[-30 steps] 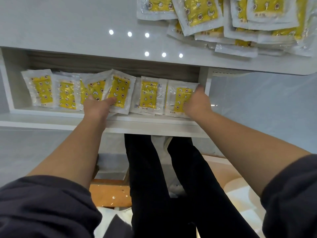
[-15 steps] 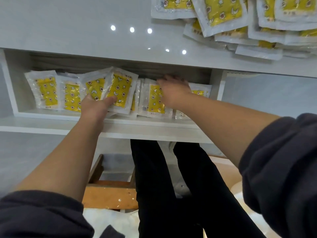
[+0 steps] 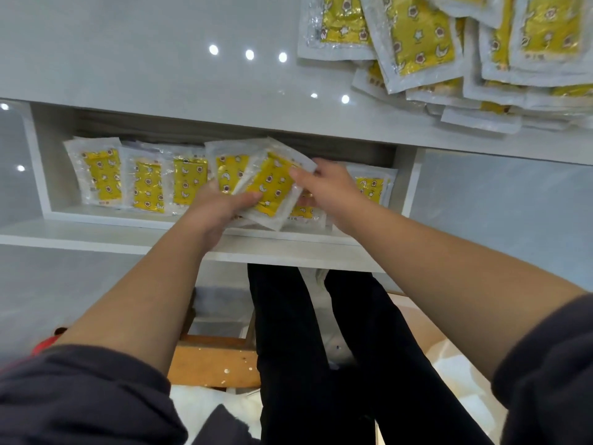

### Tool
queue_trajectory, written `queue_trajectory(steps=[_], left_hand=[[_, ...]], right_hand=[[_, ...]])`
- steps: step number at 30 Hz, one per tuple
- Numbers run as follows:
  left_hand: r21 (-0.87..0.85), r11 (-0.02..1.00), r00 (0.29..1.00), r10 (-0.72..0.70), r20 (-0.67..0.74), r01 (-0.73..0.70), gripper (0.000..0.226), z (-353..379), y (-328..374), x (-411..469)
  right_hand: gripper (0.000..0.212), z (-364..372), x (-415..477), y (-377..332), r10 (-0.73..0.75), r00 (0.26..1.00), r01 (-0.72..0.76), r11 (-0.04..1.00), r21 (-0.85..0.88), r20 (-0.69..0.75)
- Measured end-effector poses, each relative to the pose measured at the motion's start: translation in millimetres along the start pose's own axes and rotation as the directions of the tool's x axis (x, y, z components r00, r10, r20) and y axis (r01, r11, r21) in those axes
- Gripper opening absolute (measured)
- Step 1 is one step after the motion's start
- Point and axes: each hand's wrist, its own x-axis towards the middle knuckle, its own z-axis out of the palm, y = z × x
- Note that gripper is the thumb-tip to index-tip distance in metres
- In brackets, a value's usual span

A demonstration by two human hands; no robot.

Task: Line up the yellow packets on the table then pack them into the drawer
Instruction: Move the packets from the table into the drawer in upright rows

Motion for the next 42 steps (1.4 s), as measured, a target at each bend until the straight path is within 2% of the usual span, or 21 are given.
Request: queue_trajectory(steps=[2, 5, 6, 9, 11, 15, 17, 20, 22, 24, 25, 27, 29, 32, 35, 39, 42], left_hand=[[0.010, 1.000, 0.998, -0.028, 0.063, 0.028, 0.106, 11, 3, -2], [0.012, 0.998, 0.998, -0.055, 0.021, 0.055, 0.054, 25, 5, 2], [0.036, 0.996, 0.997, -0.077, -0.006, 0.077, 0.047, 27, 4, 6], [0.109, 0.991, 0.996, -0.082, -0.026, 0.084, 0.043, 29, 2, 13], [0.179, 0.983, 0.999, -0.040, -0.019, 0.043, 0.039, 30, 1, 15], [0.379, 0.919, 0.993, 0.116, 0.009, -0.111, 0.027, 36, -2, 20], [0.551, 0.814, 0.978, 0.207, 0.019, -0.183, 0.028, 39, -3, 23], [0.803, 0.567, 0.954, 0.298, 0.007, -0.183, 0.027, 42, 0, 27], [0.898, 0.424, 0.945, 0.327, -0.032, -0.116, 0.036, 44, 6, 24], [0.963, 0.266, 0.925, 0.375, -0.065, -0.040, 0.060, 46, 12, 20], [0.987, 0.155, 0.908, 0.418, -0.038, -0.031, 0.074, 46, 14, 18], [0.994, -0.060, 0.876, 0.470, 0.111, -0.094, 0.092, 48, 20, 19], [0.961, -0.191, 0.873, 0.411, 0.264, -0.200, 0.104, 49, 25, 23], [0.904, -0.303, 0.870, 0.301, 0.391, -0.302, 0.112, 53, 31, 35], [0.876, -0.366, 0.878, 0.238, 0.415, -0.314, 0.115, 57, 29, 45], [0.858, -0.433, 0.872, 0.261, 0.413, -0.276, 0.108, 60, 20, 50], [0.847, -0.460, 0.868, 0.269, 0.418, -0.265, 0.107, 58, 15, 52]], right_hand=[[0.009, -7, 2, 5, 0.019, 0.999, -0.018, 0.999, 0.036, -0.046], [0.009, -24, 7, 16, 0.019, 0.994, -0.019, 1.000, 0.001, -0.107], [0.009, -31, 8, 20, 0.021, 0.992, -0.026, 0.999, -0.036, -0.127], [0.006, -53, 9, 30, -0.012, 0.986, -0.022, 0.980, -0.200, -0.167], [0.012, -65, 10, 34, -0.053, 0.983, -0.010, 0.942, -0.334, -0.177], [0.023, -79, 15, 32, -0.143, 0.976, 0.008, 0.779, -0.627, -0.166], [0.020, -79, 18, 30, -0.175, 0.969, -0.017, 0.661, -0.750, -0.176], [0.020, -78, 18, 28, -0.250, 0.941, -0.097, 0.445, -0.890, -0.227], [0.035, -78, 18, 28, -0.344, 0.916, -0.098, 0.306, -0.947, -0.206], [0.058, -77, 16, 25, -0.375, 0.918, -0.047, 0.227, -0.973, -0.132], [0.072, -77, 15, 22, -0.343, 0.935, -0.017, 0.205, -0.979, -0.088], [0.092, -73, 15, 17, -0.265, 0.964, 0.045, 0.148, -0.988, 0.004], [0.103, -69, 18, 14, -0.214, 0.973, 0.111, 0.082, -0.990, 0.091], [0.111, -64, 30, 17, -0.153, 0.978, 0.149, 0.044, -0.988, 0.141], [0.109, -61, 39, 25, -0.147, 0.978, 0.152, 0.001, -0.988, 0.150], [0.106, -61, 41, 37, -0.197, 0.957, 0.189, -0.128, -0.974, 0.211], [0.106, -61, 42, 43, -0.226, 0.949, 0.178, -0.184, -0.967, 0.218]])
